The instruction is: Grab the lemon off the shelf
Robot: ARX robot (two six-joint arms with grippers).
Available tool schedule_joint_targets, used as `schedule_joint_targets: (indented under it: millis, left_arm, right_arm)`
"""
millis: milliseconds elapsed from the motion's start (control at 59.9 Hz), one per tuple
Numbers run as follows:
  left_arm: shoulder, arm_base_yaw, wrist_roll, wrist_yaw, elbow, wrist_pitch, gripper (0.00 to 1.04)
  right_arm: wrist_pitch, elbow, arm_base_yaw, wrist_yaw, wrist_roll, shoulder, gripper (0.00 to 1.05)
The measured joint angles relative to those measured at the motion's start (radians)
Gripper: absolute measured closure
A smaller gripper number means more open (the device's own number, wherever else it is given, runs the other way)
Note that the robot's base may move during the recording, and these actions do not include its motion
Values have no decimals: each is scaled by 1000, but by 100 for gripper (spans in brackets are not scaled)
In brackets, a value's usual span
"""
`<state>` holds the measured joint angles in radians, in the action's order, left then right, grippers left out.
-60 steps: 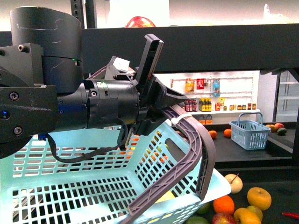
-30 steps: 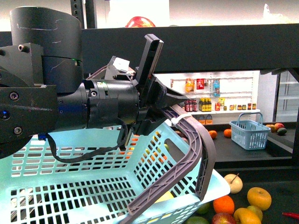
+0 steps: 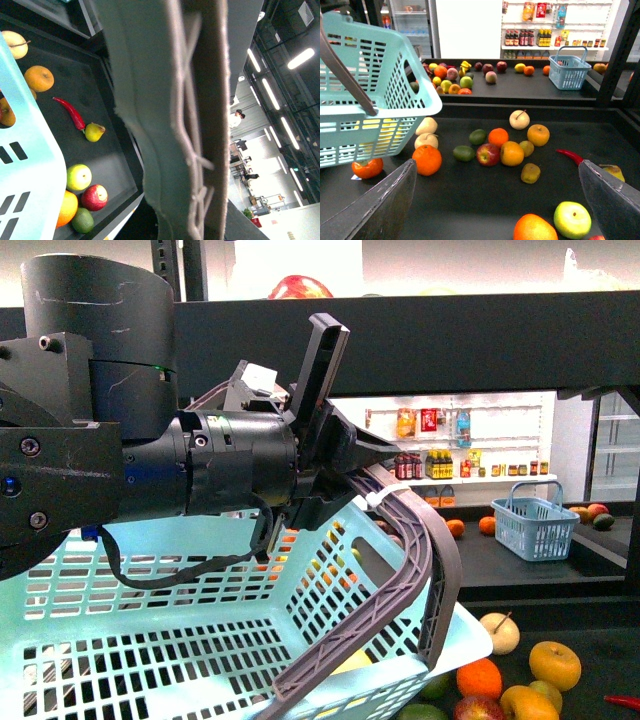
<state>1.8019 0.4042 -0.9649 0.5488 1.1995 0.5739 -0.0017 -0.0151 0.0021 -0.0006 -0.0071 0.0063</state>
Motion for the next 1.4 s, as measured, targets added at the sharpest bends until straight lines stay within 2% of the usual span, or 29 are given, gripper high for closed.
schedule_joint_targets:
  millis: [83,133,284,501,667,684,701,884,1101,1402]
  left_arm:
    - [4,6,-41,-175,5,-18,96]
    - [13,-2,-62,-225,13,-18,96]
    - [24,-48,-106,-296,29,16,96]
    - [21,-183,-249,-387,18,196,96]
    - [-2,-310,-330,-380,-51,285,96]
    - [-18,-411,-374,-357,-110,332,96]
    - [-19,-429,-380,-354,-121,342,96]
    - [-27,-563,-417,-294,-184,416,96]
    - [-27,-690,-464,-195,-220,511,96]
    - [16,-799,-520,-109,-220,634,96]
  right_arm:
    - [0,0,0,0,0,0,7]
    - [0,0,0,0,0,0,7]
    - [0,0,0,0,0,0,7]
    - [0,0,0,0,0,-1,7]
    - [0,0,0,0,0,-1,7]
    - [0,0,0,0,0,-1,7]
    - [0,0,0,0,0,-1,7]
    - [0,0,0,0,0,-1,7]
    - [0,0,0,0,0,-1,7]
    - [0,0,0,0,0,-1,7]
